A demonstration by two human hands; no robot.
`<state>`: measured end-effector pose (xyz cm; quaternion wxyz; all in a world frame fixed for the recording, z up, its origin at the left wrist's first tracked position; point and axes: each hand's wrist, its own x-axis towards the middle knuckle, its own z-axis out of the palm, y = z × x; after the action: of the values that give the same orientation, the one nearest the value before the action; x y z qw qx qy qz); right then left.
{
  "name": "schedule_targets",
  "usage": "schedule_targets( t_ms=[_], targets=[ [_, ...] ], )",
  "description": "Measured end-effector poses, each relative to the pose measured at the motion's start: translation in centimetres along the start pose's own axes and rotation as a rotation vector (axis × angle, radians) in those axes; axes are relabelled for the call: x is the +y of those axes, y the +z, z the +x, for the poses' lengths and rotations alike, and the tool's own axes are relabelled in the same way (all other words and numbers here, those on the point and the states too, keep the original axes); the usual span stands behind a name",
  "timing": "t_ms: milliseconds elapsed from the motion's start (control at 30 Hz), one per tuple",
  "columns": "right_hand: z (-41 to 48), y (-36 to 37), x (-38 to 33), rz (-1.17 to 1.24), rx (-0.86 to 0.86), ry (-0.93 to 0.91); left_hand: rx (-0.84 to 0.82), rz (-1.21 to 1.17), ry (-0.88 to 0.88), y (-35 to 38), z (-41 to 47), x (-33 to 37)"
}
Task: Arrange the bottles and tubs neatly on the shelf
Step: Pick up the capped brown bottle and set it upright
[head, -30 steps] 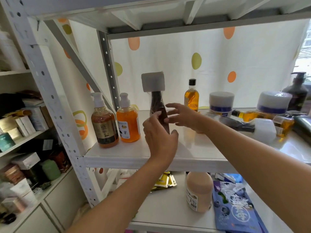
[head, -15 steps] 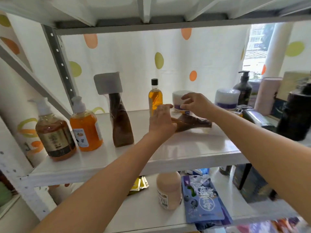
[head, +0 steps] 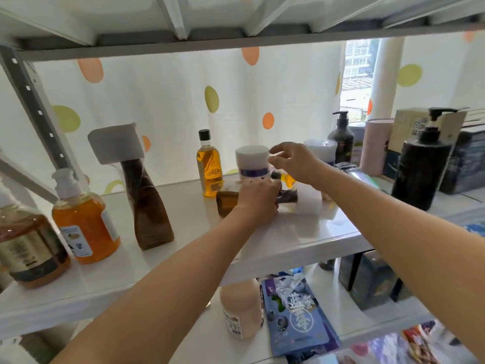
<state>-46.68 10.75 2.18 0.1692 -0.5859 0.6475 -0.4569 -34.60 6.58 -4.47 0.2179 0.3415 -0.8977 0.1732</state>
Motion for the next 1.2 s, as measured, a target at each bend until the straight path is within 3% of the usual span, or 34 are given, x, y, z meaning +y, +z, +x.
schedule_targets(
  t_ms=[133, 200, 300, 367, 433, 533, 733, 967, 1033, 1100, 1200],
  targets=[
    [0.6, -2.0, -0.3, 0.169, 0.113, -0.011, 0.088, -0.077, -0.033, -0.8, 0.5, -1.5],
    [1.3, -3.5, -1.3, 0.331, 0.262, -0.049, 0.114, -0.296, -0.165, -2.2, 0.6, -3.1],
    [1.3, -4.7, -3.2, 0.331, 0.433, -0.13, 0.245, -0.799, -0.43, -5.1, 0.9, -6.1],
    [0.9, -3.8, -3.9, 0.424, 0.269, -0.109, 0.293, -1.267, -0.499, -7.4, 0.9, -7.5],
    [0.2, -2.1, -4.2, 0.417, 0.042, -0.076, 0.299, -1.582, -0.443, -9.3, 0.9, -8.2],
    [-1.0, 0.0, -4.7, 0.37, -0.163, -0.121, 0.284, -1.845, -0.348, -11.3, 0.8, -8.5],
    [-2.5, 1.6, -6.1, 0.38, -0.507, -0.191, 0.085, -2.231, -0.183, -12.0, -0.5, -10.4],
    [-3.2, 4.2, -8.2, 0.416, -0.682, -0.117, 0.077, -2.373, -0.055, -11.7, -1.9, -11.5],
    [-3.6, 4.7, -8.8, 0.416, -0.675, -0.141, 0.088, -2.324, -0.115, -12.0, -2.1, -11.6],
    [-3.9, 5.4, -9.1, 0.375, -0.571, -0.183, 0.159, -2.152, -0.226, -12.2, -2.1, -11.9],
    [-3.5, 6.8, -9.1, 0.262, -0.183, -0.22, 0.283, -1.7, -0.363, -12.6, -2.2, -11.7]
  ],
)
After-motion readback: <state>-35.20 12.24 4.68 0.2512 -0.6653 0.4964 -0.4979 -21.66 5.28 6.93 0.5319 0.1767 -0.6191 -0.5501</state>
